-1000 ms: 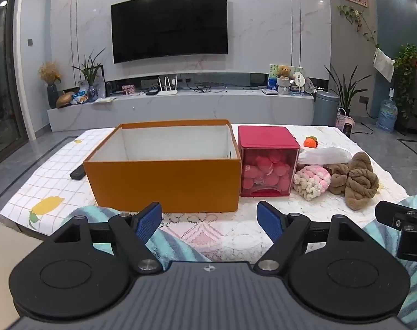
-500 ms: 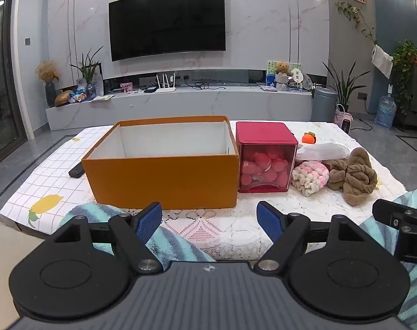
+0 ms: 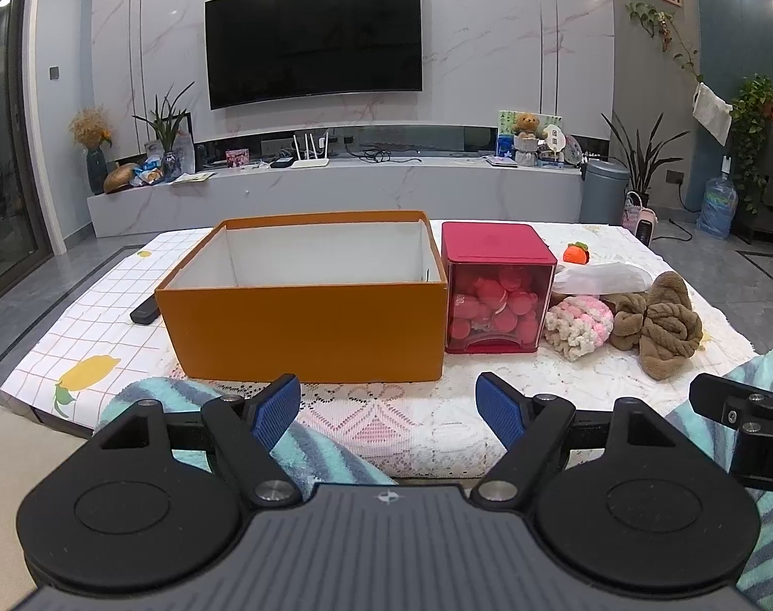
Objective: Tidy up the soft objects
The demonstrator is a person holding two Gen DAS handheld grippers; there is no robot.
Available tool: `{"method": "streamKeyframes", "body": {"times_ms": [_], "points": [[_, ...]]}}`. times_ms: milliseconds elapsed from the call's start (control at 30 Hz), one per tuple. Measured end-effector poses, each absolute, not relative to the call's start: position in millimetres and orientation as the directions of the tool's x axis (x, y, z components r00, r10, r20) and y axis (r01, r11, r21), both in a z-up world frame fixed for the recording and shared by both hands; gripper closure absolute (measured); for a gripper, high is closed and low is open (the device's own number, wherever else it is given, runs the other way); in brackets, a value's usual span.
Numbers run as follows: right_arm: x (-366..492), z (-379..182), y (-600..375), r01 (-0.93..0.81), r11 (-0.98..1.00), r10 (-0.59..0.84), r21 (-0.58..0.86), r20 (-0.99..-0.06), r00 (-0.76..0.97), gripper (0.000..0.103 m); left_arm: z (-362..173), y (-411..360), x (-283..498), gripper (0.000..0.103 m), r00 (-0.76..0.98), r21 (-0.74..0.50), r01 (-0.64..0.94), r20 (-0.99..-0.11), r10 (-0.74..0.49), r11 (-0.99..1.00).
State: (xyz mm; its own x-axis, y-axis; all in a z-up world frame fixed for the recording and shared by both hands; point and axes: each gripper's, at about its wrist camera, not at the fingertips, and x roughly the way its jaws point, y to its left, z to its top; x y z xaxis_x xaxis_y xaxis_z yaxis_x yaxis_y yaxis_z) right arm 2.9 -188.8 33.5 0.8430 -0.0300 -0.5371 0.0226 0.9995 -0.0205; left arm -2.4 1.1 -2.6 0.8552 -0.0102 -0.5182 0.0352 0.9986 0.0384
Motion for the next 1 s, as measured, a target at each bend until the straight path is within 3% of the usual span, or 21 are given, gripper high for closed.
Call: {"method": "streamKeyframes", "body": {"times_ms": [1000], "points": [[2.9,30.4,-188.8,0.032,0.999,-0.036,-0.016,-0.542,0.84,0.003,-5.9,1.4,-4.4,0.011,0.852,0.039,0.04,-0.523,-0.013,0.998]]}}
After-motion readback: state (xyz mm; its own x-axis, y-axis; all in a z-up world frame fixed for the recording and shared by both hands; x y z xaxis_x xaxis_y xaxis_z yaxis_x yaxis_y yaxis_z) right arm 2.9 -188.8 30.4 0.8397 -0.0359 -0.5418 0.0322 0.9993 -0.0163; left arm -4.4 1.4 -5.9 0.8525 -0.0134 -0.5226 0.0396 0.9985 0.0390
